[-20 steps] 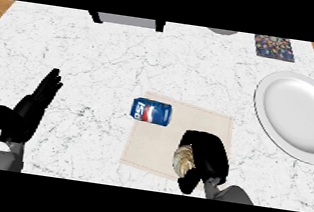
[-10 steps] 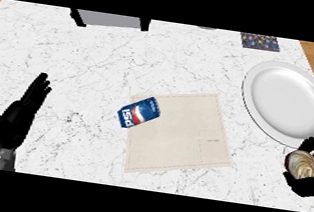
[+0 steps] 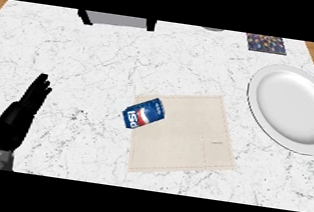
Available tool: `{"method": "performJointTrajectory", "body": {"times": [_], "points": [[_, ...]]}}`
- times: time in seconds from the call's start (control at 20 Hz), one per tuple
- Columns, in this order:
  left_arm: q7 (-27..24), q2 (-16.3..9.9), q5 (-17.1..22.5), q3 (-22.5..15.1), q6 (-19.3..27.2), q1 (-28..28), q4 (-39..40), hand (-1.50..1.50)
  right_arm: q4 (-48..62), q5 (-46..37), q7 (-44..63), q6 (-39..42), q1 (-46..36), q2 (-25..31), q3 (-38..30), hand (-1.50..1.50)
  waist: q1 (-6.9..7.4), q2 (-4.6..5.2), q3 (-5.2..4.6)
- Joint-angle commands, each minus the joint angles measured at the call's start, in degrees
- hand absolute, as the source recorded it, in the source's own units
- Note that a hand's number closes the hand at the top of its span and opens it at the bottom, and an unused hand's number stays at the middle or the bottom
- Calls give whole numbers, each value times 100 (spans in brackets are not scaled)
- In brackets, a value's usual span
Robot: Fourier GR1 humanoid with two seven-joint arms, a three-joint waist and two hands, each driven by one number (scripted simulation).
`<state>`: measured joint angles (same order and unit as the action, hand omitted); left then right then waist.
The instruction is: Pick the cupcake from the placemat and place it in the plate
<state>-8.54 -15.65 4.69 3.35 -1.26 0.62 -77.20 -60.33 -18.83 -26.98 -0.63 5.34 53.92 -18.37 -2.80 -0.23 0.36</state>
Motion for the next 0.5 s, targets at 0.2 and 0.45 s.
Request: {"method": "performJointTrajectory", "body": {"times": [0.2, 0.45], "points": [[169, 77, -110, -166, -56, 91, -44, 0, 1896, 642, -2615, -153, -165, 354, -1260, 150, 264, 26, -16], [241, 63, -74, -12, -147, 366, 130, 0, 2041, 717, -2389, 512, -817, 828, -1271, 150, 291, 26, -34]]}}
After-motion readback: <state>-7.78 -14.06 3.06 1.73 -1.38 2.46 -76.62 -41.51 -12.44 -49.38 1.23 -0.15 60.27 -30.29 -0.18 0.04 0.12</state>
